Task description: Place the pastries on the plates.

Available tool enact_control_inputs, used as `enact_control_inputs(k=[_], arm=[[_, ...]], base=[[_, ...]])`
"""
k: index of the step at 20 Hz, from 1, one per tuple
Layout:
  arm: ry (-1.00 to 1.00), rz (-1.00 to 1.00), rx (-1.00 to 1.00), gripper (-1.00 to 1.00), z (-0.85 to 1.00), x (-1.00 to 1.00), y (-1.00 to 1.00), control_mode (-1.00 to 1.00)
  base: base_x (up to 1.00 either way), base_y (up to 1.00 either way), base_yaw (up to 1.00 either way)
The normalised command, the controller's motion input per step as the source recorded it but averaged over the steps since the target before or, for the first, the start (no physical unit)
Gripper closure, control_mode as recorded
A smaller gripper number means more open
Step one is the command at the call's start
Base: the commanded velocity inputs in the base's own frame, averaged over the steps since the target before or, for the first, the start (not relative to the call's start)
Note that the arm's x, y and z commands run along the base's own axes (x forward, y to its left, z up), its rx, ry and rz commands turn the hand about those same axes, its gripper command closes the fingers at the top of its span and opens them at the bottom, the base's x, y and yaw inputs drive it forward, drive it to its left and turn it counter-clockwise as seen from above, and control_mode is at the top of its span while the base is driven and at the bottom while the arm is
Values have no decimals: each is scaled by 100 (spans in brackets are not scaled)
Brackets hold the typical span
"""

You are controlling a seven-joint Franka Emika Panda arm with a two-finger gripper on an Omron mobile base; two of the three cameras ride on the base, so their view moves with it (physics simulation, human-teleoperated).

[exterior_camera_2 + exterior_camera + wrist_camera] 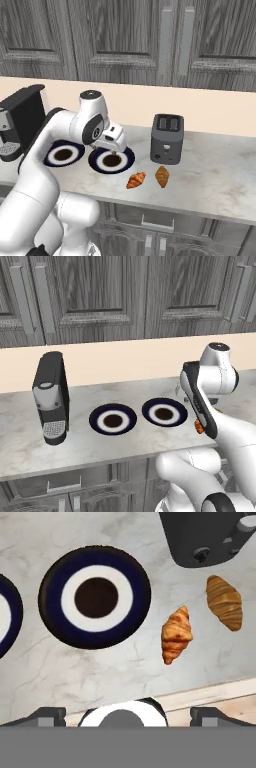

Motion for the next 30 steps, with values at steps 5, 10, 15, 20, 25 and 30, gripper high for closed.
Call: enact_control_inputs(k=[5, 10, 15, 20, 25, 30], arm=[[4, -22, 0, -100, -37, 26, -30, -100], [5, -22, 0, -100, -32, 32, -31, -100], [5, -17, 0, -100, -27, 12, -41, -100], [5, -12, 0, -100, -35, 2, -29, -100], [4, -9, 0, -100, -35, 6, -4, -100], [5, -8, 0, -100, -24, 6, 0, -100]], base=[[0, 0, 0], [0, 0, 0], [0, 0, 0], [0, 0, 0], [0, 0, 0], [0, 0, 0]])
